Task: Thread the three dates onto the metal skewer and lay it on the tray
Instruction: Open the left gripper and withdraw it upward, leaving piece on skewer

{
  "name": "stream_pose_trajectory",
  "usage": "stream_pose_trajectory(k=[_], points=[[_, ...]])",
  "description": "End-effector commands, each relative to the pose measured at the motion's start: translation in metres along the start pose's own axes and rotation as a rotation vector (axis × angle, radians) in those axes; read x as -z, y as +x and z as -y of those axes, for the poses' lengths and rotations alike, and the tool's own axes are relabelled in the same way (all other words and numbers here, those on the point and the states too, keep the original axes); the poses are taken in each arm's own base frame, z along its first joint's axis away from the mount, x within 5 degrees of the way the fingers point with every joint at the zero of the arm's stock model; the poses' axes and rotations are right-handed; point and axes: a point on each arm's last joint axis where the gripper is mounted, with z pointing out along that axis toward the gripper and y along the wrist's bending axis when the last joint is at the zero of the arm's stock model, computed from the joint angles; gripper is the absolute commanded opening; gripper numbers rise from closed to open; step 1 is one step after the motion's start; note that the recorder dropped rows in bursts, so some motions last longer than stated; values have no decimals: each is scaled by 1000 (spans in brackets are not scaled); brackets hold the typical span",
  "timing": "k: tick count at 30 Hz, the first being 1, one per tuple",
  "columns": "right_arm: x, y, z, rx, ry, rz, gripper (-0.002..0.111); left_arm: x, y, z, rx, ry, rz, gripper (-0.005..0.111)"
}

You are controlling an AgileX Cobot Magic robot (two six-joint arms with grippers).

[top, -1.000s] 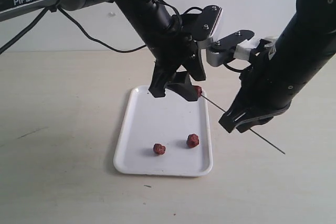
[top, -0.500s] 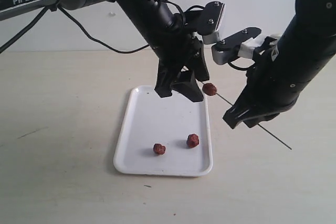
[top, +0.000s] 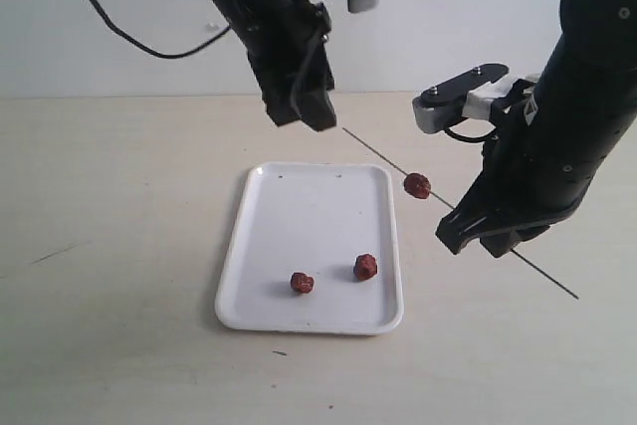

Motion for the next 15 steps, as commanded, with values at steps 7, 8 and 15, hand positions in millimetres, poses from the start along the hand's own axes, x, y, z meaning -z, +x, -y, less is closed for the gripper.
stream_pose_trajectory(k=[7, 8, 15], points=[[44, 37, 19, -105, 56, 45, 0, 63, 47, -25, 398, -183, -102, 52], [46, 44, 19, -112, 57, 34, 0, 64, 50, -26, 466, -190, -98, 52], [52, 88, 16, -154, 79, 29, 0, 49, 46, -20, 858, -120, -41, 52]])
